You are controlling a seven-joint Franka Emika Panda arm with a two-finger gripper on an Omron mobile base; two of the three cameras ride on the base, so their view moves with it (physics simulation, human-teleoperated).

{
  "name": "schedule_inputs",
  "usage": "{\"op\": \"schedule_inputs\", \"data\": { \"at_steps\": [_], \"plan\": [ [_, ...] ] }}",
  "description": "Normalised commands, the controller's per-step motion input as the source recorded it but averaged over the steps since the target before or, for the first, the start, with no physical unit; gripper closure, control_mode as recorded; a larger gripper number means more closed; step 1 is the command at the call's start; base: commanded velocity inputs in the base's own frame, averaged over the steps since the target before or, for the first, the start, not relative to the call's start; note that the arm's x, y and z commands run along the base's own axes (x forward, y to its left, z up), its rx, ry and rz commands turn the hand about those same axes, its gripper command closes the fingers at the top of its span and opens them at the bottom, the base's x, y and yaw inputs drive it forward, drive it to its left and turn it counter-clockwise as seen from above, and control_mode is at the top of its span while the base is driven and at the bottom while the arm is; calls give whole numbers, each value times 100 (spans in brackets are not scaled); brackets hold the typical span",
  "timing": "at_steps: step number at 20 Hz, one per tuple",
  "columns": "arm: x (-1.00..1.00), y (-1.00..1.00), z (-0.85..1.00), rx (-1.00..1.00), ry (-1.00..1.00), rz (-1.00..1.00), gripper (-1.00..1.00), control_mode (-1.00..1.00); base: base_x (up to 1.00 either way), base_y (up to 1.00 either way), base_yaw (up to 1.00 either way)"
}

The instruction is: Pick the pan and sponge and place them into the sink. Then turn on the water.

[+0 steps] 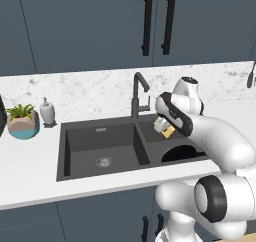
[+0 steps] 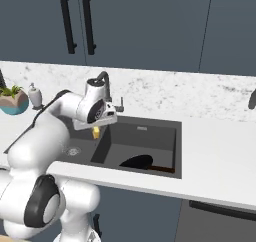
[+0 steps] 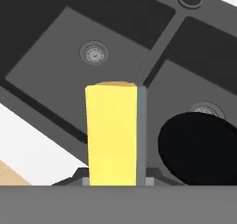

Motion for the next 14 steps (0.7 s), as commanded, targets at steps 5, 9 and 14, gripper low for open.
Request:
{"op": "schedule_inputs", "data": {
  "at_steps": [5, 9, 14],
  "plan": [
    [40, -100, -9, 2, 0, 0, 100, -100, 0, 0, 0],
    [43, -77, -21, 0, 0, 0, 100, -100, 0, 0, 0],
    [35, -26, -55, -1, 0, 0, 100, -100, 0, 0, 0]
  ]
}}
